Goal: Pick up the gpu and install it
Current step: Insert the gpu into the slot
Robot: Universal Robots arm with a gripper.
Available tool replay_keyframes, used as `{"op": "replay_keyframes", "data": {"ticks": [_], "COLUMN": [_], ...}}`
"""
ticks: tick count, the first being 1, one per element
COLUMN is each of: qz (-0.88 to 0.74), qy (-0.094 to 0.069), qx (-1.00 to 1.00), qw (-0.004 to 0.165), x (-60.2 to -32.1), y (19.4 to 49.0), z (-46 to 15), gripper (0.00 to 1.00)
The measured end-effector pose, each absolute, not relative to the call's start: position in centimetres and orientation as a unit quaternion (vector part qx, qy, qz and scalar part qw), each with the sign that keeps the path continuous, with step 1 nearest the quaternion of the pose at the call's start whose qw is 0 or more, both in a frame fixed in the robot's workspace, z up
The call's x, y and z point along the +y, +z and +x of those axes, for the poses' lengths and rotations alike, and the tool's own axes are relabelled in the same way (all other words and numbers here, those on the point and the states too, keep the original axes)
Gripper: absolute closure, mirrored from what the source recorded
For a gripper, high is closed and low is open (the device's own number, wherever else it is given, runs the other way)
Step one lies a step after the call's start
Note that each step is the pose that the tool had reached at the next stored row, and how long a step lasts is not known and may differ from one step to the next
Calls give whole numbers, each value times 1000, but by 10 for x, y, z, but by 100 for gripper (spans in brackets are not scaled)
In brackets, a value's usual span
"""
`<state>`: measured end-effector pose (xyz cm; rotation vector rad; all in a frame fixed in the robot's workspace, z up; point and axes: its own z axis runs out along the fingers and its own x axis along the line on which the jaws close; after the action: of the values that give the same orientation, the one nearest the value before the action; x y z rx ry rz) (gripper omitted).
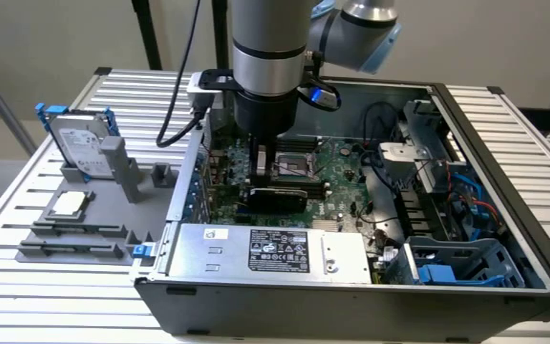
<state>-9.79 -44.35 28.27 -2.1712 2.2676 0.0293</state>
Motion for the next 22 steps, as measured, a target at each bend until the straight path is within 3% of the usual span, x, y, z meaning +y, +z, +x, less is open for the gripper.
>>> {"op": "replay_keyframes", "data": {"ticks": [22], "qz": [-692], "qy": [9], "qx": [722], "qw": [1], "x": [-437], "y": [269], "z": [-91], "gripper": [88]}}
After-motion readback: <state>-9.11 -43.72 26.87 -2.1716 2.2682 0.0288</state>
